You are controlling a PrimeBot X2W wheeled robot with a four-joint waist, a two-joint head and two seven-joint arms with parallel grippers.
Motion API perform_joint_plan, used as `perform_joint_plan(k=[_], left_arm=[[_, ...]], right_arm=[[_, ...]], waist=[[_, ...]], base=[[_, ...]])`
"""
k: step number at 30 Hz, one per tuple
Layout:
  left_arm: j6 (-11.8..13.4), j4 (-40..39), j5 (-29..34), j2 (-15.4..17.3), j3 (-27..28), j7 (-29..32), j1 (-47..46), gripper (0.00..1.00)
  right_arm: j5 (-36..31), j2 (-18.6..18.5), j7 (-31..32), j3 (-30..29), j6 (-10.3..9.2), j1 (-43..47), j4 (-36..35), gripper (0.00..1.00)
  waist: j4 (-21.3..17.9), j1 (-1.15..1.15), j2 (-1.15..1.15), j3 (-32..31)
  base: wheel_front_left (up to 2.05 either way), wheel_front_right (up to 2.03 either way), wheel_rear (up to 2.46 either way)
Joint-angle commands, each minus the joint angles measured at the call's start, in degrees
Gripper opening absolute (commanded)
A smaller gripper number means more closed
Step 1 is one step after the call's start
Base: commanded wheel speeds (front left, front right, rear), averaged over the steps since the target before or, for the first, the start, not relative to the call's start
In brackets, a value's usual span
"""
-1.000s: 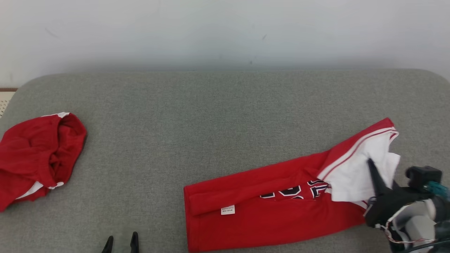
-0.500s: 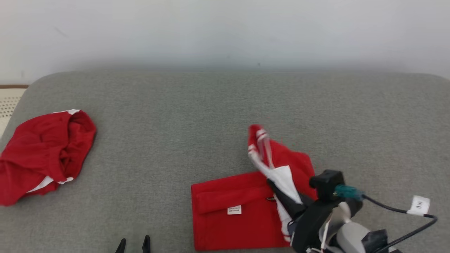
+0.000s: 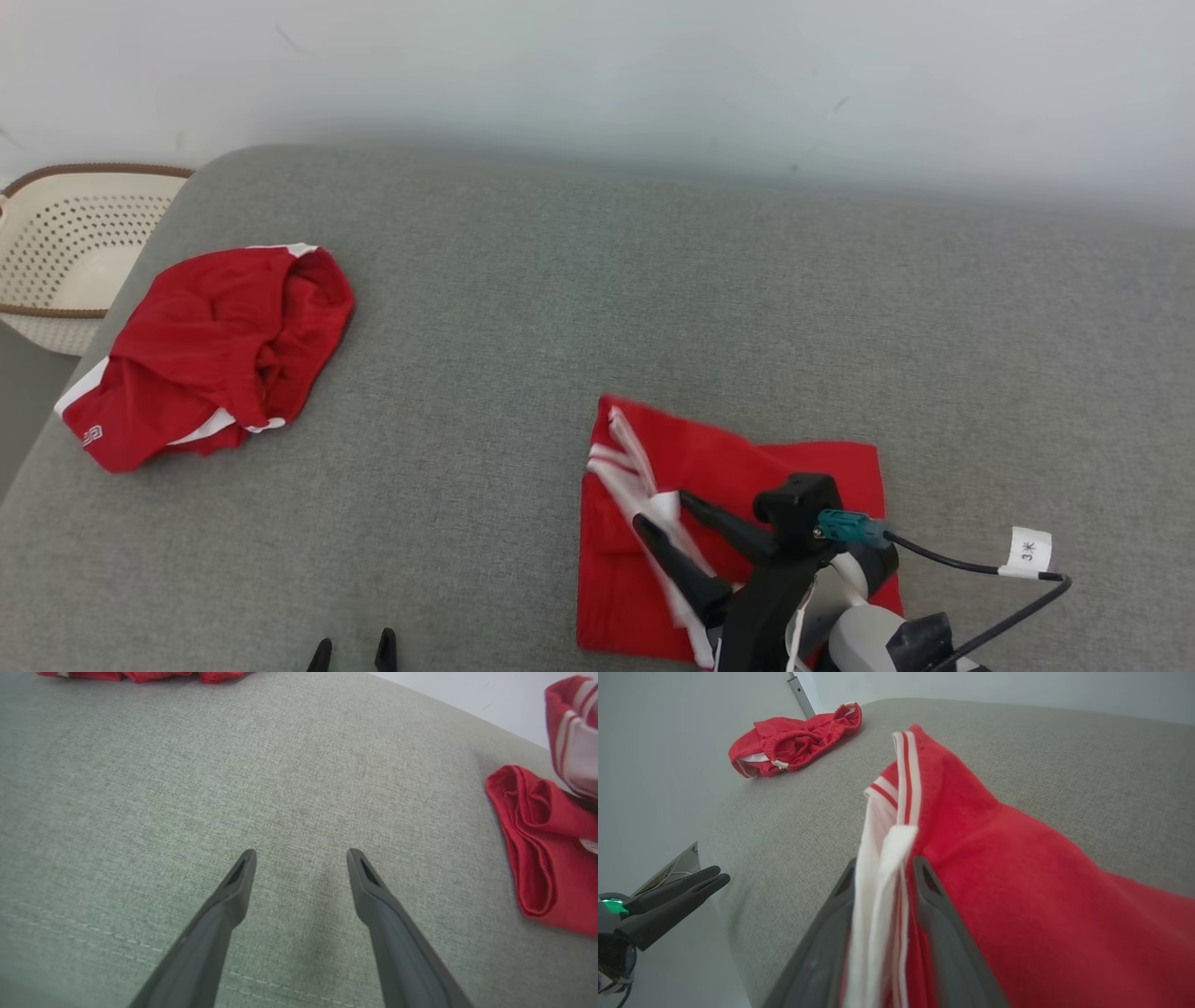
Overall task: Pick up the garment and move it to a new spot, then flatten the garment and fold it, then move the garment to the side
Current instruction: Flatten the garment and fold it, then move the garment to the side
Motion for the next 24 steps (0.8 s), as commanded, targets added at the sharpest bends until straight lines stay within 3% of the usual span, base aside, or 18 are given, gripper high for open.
perform_joint_plan(k=[1,5,10,14,24], left_arm=[[-0.1,0.0,0.0,0.0,0.6,-0.1,0.6,1.00],[0.1,-0.7,0.5,0.0,1.9,-0.1,0.7,1.00],[0.3,-1.9,1.0,0.0,2.9,-0.1,1.2,1.00],[0.4,-2.7,1.5,0.0,2.9,-0.1,1.3,1.00],[0.3,-3.7,1.9,0.0,2.1,-0.1,0.3,1.00]], right_arm=[[0.5,0.9,-1.0,0.0,-0.06,-0.8,1.1,1.00],[2.4,1.1,-4.7,-2.5,-0.06,-1.5,1.7,1.00],[3.8,-1.2,-9.3,-12.8,-0.06,-0.5,3.8,1.00],[2.9,-3.1,-10.1,-17.8,-0.05,2.2,7.3,1.00],[5.2,-2.1,-10.5,-19.4,-0.05,5.8,12.5,1.00]], waist=[[0.7,0.00,0.00,0.2],[0.1,0.00,0.00,-0.1],[-1.6,0.00,0.00,-1.0],[-2.7,0.00,0.00,-1.3],[-2.2,0.00,0.00,0.0]], base=[[0.00,0.00,0.00],[0.00,0.00,0.00],[0.00,0.00,0.00],[0.00,0.00,0.00],[0.00,0.00,0.00]])
